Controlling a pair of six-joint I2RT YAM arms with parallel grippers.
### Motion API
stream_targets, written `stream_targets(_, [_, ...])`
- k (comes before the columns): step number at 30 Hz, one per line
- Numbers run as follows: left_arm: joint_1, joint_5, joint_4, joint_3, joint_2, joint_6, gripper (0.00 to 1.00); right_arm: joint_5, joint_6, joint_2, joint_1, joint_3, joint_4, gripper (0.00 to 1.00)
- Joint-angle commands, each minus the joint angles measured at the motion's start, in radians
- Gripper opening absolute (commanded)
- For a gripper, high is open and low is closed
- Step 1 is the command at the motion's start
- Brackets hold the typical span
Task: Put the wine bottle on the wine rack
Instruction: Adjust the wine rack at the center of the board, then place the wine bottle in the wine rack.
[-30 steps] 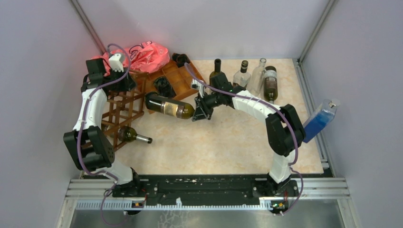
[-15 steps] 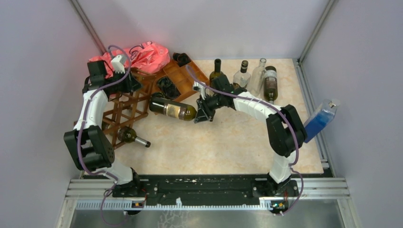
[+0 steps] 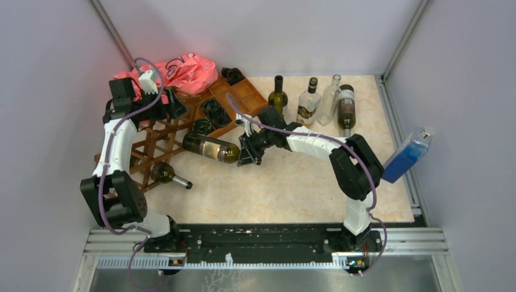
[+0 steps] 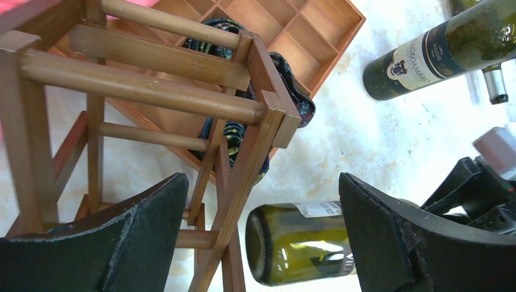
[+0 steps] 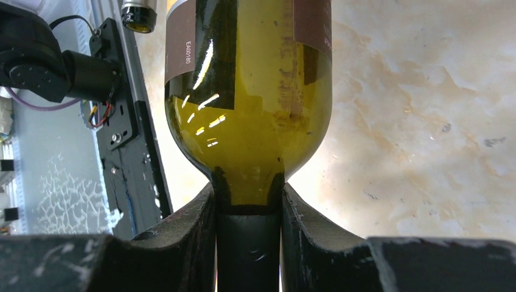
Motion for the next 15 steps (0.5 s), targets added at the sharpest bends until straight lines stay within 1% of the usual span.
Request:
stream_targets(1, [-0.003, -0.056, -0.047, 0.037, -0.072, -0.001, 0.99, -0.044, 0.093, 0.030, 0.019, 0.090, 0.190, 0.00])
stream_targets(7, [-0.003, -0.091, -0.056, 0.059, -0.166, -0.020, 0.99, -0.029, 0.150, 0.073, 0.030, 0.109, 0.249, 0.00])
stream_targets(15, [-0.003, -0.210, -0.061, 0.045, -0.303, -0.058, 0.99, -0.035, 0.174, 0.099, 0.045, 0.127, 0.283, 0.00])
